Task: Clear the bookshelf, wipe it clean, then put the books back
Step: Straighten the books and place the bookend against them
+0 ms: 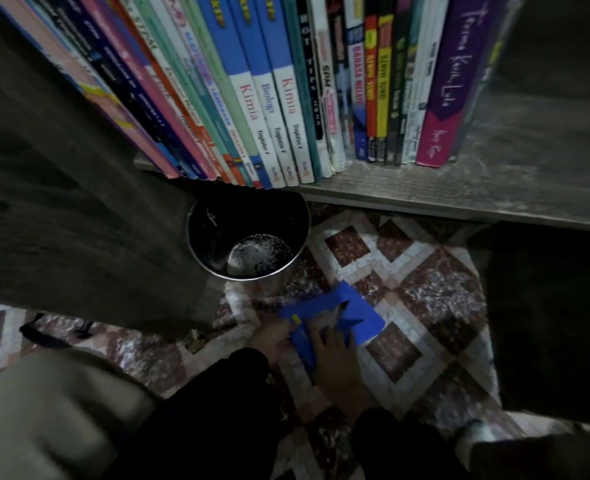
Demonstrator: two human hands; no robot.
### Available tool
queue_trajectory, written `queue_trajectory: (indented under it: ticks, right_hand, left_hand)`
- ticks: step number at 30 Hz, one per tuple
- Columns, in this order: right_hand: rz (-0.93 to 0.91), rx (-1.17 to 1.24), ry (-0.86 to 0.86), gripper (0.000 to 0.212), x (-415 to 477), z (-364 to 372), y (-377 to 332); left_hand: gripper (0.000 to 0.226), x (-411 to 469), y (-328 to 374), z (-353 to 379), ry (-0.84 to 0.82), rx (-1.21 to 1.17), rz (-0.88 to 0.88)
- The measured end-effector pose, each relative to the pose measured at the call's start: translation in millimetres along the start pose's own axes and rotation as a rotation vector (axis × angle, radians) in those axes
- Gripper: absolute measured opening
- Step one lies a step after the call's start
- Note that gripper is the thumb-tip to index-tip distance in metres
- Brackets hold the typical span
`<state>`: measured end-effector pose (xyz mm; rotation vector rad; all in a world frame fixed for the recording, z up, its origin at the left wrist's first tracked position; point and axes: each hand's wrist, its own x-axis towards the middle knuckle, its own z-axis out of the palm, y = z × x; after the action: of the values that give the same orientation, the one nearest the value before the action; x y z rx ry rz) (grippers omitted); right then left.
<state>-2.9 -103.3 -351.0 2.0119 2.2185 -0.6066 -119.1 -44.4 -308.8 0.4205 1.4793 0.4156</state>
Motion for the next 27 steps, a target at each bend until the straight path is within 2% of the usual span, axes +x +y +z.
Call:
queue_trajectory:
  ticks: [1, 4, 6, 8, 9, 10, 12, 13, 15, 17, 19, 21, 24, 25, 27]
  right_hand:
    - [-0.019, 0.014, 0.0, 0.114, 0, -3, 4]
    - [-0.033, 0.131, -0.001, 0.074, -4, -27, 17]
    - [-0.119, 0.254, -0.095, 0.066, -3, -45, 33]
    - [-0.092, 0.424, -0.117, 0.059, -5, -78, 43]
    - [-0.058, 0.54, -0.154, 0.057, -6, -100, 48]
    - [-0.036, 0.614, -0.177, 0.046, -7, -124, 52]
    - [-0.004, 0.705, -0.238, 0.018, -13, -177, 61]
    - [-0.026, 0.738, -0.228, 0.013, -20, -206, 67]
    - [-0.04, 0.77, -0.157, 0.019, -39, -258, 79]
    - [-0.017, 0.804, -0.078, 0.011, -59, -304, 90]
    - [0.005, 0.841, 0.025, 0.016, -79, -347, 99]
    - [0.013, 0.881, 0.142, 0.014, -97, -387, 103]
    - [0.051, 0.934, 0.307, 0.008, -111, -433, 113]
    - [0.076, 0.931, 0.358, 0.009, -111, -443, 118]
    - [0.16, 0.915, 0.443, 0.01, -105, -457, 127]
  left_hand:
    - [0.018, 0, 1, 3, 0.013, 0.009, -0.001]
    - [0.013, -13, 20, 16, -0.027, 0.119, 0.013]
    - [0.023, -22, 36, 28, -0.038, 0.212, 0.007]
    - [0.019, -36, 56, 40, -0.032, 0.312, 0.023]
    - [0.018, -44, 66, 47, -0.035, 0.364, 0.059]
    - [0.027, -53, 77, 54, -0.008, 0.453, 0.12]
    - [0.045, -80, 100, 64, 0.089, 0.699, 0.328]
    - [0.049, -94, 110, 69, 0.129, 0.799, 0.444]
    - [0.06, -123, 130, 77, 0.129, 0.86, 0.615]
    - [0.06, -156, 149, 89, 0.1, 0.82, 0.794]
    - [0.041, -184, 166, 104, 0.045, 0.732, 0.981]
    - [0.023, -209, 186, 122, -0.038, 0.584, 1.09]
    - [0.056, -237, 218, 154, -0.284, 0.474, 1.128]
    - [0.061, -245, 227, 164, -0.31, 0.522, 1.155]
    - [0.056, -260, 243, 180, -0.27, 0.681, 1.244]
